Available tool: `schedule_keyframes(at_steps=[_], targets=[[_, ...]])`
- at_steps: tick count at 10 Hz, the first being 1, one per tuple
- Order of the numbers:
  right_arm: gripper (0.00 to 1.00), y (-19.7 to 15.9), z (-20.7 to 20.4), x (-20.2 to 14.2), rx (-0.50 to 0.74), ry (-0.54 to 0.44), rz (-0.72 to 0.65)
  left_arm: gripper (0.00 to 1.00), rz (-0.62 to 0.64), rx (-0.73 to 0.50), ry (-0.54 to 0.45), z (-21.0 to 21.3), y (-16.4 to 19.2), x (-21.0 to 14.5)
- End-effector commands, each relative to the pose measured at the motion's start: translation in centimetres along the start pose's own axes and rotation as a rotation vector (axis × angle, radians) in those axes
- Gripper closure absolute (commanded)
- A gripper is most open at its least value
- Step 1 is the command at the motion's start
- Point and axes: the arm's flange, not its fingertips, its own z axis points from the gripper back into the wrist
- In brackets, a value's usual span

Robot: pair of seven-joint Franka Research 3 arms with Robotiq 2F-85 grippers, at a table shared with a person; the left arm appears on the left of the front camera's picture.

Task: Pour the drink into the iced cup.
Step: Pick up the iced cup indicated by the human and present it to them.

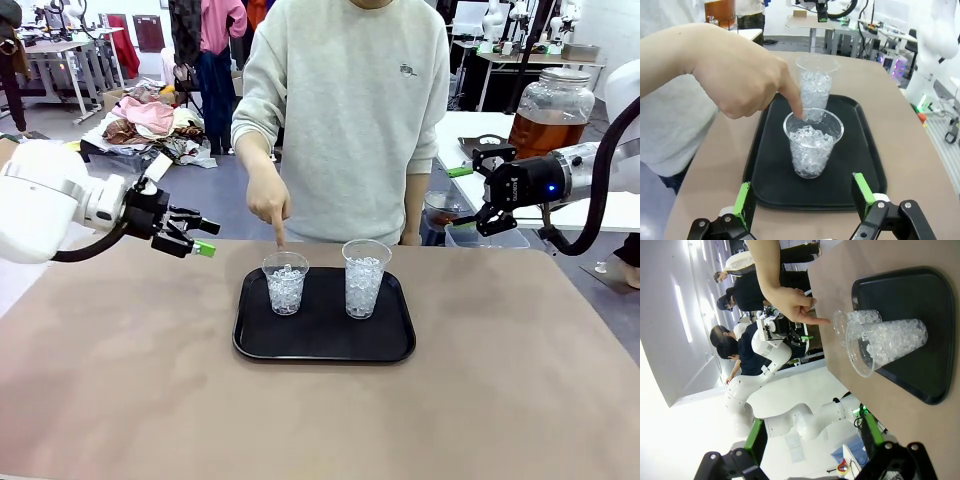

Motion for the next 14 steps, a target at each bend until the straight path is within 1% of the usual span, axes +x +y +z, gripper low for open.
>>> schedule_keyframes(at_steps=[1, 3, 5, 7, 9, 10, 11, 14], targets=[[0.0, 0.0, 0.0, 0.0, 0.001, -0.001, -0.001, 0.0, -0.128, 0.027, -0.041, -1.5, -0.4, -1.8], [0.0, 0.0, 0.0, 0.0, 0.001, -0.001, -0.001, 0.0, -0.202, 0.008, -0.076, -2.6, -0.4, -2.9], [0.0, 0.0, 0.0, 0.0, 0.001, -0.001, -0.001, 0.0, -0.194, -0.002, -0.121, -3.9, 0.0, -3.9], [0.0, 0.0, 0.0, 0.0, 0.001, -0.001, -0.001, 0.0, -0.175, 0.0, -0.148, -5.0, 0.2, -4.9], [0.0, 0.0, 0.0, 0.0, 0.001, -0.001, -0.001, 0.0, -0.15, -0.025, -0.172, -5.5, 0.4, -5.8], [0.0, 0.0, 0.0, 0.0, 0.001, -0.001, -0.001, 0.0, -0.148, -0.054, -0.16, -5.5, 0.3, -5.8], [0.0, 0.0, 0.0, 0.0, 0.001, -0.001, -0.001, 0.0, -0.142, -0.029, -0.135, -5.4, -0.1, -5.7], [0.0, 0.0, 0.0, 0.0, 0.001, -0.001, -0.001, 0.0, -0.142, -0.029, -0.135, -5.4, -0.1, -5.7]])
